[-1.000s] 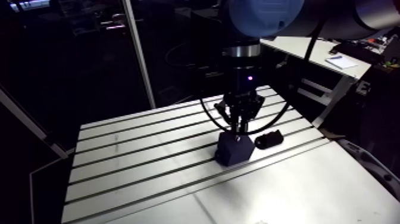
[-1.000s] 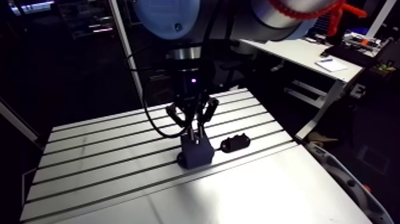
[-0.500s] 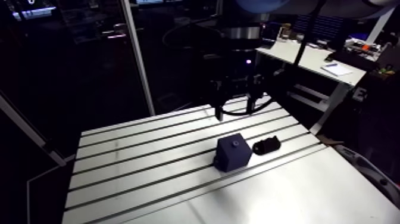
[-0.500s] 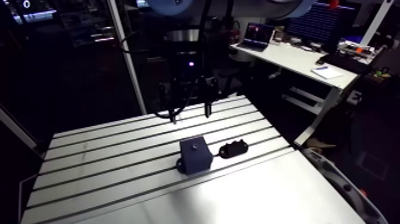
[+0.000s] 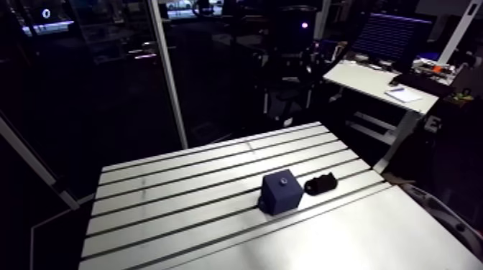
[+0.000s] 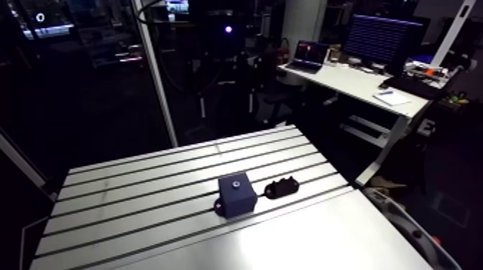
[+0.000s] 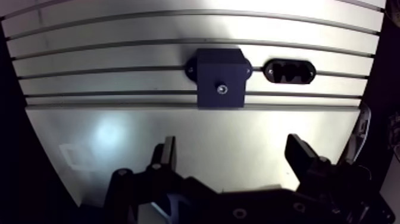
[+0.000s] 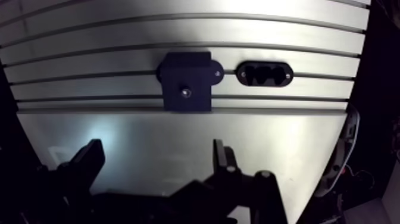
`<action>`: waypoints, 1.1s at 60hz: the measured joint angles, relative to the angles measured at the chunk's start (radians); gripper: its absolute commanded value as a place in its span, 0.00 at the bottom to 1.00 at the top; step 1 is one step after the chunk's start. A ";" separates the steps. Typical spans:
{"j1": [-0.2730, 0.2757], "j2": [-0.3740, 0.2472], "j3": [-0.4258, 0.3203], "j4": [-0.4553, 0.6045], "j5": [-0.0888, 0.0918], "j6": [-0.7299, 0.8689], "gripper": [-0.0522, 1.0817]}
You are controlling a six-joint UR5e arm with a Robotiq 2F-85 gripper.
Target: Pick up the M10 bolt and insert it into the hole until fully seated.
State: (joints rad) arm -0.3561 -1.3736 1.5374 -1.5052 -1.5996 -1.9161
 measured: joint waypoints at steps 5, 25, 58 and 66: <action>0.002 -0.015 -0.021 0.017 0.002 0.001 0.05; 0.023 -0.078 -0.084 0.069 0.008 0.004 0.05; 0.160 -0.070 -0.112 -0.017 -0.018 0.167 0.05; 0.207 -0.056 -0.129 -0.023 -0.025 0.205 0.05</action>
State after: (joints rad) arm -0.1488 -1.4293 1.4087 -1.5277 -1.6250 -1.7108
